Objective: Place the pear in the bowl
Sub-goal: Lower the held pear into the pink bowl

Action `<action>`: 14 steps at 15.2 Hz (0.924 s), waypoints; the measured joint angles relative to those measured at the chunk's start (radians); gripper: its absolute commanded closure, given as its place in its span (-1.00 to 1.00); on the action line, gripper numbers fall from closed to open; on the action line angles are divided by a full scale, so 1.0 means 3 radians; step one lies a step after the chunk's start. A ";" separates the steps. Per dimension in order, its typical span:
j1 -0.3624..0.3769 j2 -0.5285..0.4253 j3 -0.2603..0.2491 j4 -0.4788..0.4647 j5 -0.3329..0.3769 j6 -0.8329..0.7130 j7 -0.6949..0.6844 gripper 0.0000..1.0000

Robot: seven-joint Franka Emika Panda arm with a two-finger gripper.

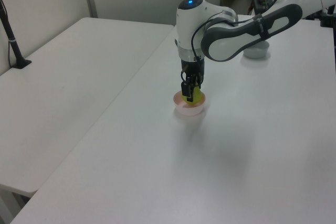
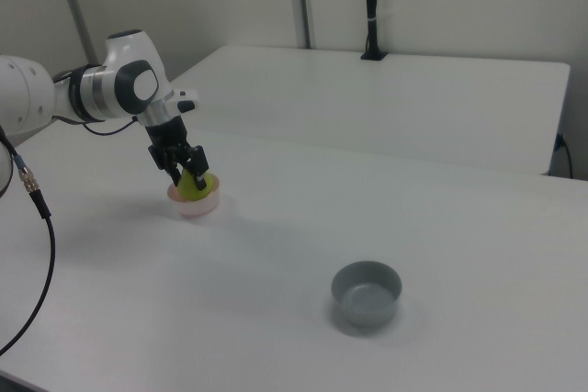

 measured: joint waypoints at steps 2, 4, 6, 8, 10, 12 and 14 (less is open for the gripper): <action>0.0000 0.0000 -0.0002 -0.0005 0.0000 0.0012 0.0000 -0.52; 0.0000 0.0000 -0.0002 -0.0005 0.0000 0.0030 -0.0001 -0.63; 0.0000 0.0000 -0.0002 -0.0005 0.0000 0.0033 -0.0001 -0.76; 0.0000 -0.0002 -0.0003 0.0000 0.0000 0.0034 -0.0001 -0.90; 0.0000 -0.0017 -0.0007 0.0006 0.0000 0.0035 -0.0001 -0.90; -0.0001 -0.0083 -0.0028 0.0018 0.0000 0.0035 -0.0002 -0.96; -0.0028 -0.0288 -0.0056 -0.0021 0.0000 0.0034 -0.0028 -1.00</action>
